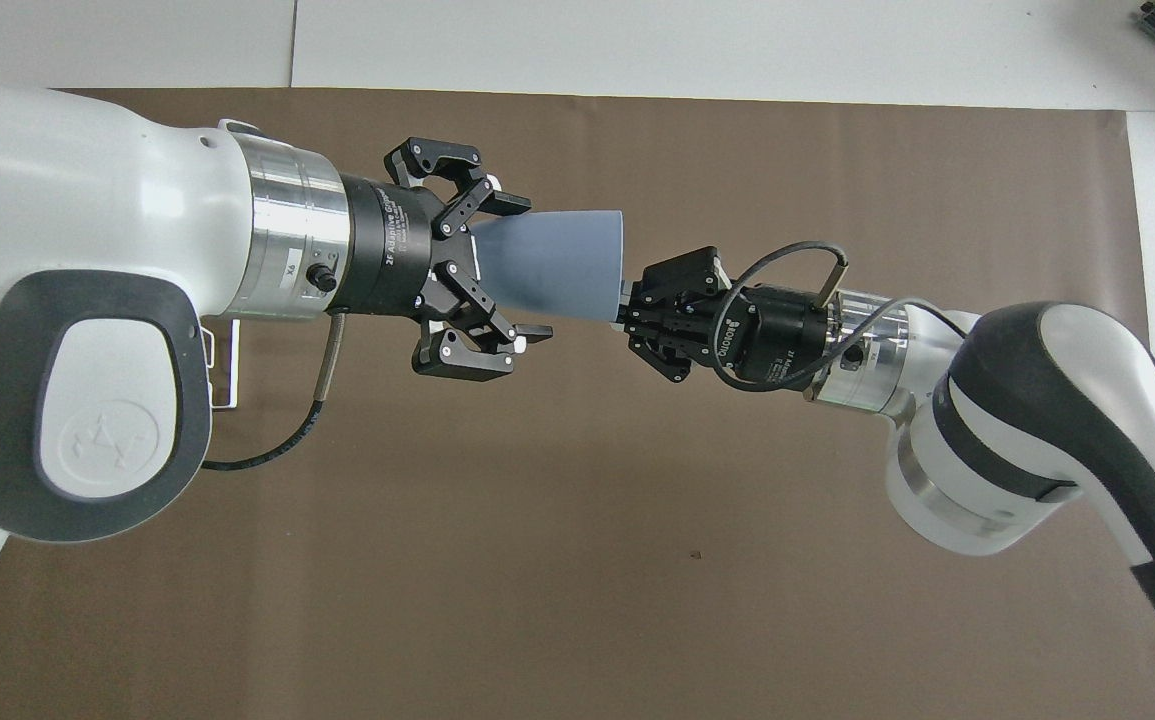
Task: Hang cup on cup holder
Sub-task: 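Close the left gripper around the cup's open end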
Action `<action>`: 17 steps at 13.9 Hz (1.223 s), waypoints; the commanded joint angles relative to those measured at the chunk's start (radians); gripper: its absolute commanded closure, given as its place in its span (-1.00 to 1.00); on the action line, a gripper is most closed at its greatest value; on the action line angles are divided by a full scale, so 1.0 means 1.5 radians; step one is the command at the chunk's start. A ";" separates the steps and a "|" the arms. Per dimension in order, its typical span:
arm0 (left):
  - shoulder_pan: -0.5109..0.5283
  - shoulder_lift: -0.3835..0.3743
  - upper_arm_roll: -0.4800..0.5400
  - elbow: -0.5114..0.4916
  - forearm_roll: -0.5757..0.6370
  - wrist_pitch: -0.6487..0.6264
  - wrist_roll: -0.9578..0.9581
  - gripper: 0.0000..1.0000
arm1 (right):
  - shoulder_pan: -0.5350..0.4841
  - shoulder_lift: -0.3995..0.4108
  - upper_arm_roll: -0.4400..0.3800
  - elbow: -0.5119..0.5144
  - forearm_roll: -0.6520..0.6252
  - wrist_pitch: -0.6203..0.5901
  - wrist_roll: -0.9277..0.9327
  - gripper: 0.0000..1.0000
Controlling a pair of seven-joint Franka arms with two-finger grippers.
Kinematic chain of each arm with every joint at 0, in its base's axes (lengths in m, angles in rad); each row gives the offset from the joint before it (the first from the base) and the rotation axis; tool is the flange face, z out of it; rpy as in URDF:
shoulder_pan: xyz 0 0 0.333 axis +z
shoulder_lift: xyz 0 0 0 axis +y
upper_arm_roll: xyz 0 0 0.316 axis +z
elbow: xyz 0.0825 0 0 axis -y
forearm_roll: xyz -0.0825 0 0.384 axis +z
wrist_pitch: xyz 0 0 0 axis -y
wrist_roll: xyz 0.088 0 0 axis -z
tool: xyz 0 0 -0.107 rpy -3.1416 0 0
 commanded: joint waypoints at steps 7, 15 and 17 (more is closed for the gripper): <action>-0.028 -0.020 0.004 -0.051 0.030 0.040 -0.022 -1.00 | 0.000 -0.008 0.001 0.002 0.010 0.013 0.006 1.00; -0.024 -0.019 0.003 -0.044 0.048 0.042 -0.016 1.00 | 0.000 -0.008 0.001 0.002 0.010 0.013 0.006 1.00; -0.025 -0.019 0.003 -0.044 0.058 0.043 -0.019 1.00 | 0.001 -0.008 0.001 0.002 0.010 0.019 0.007 1.00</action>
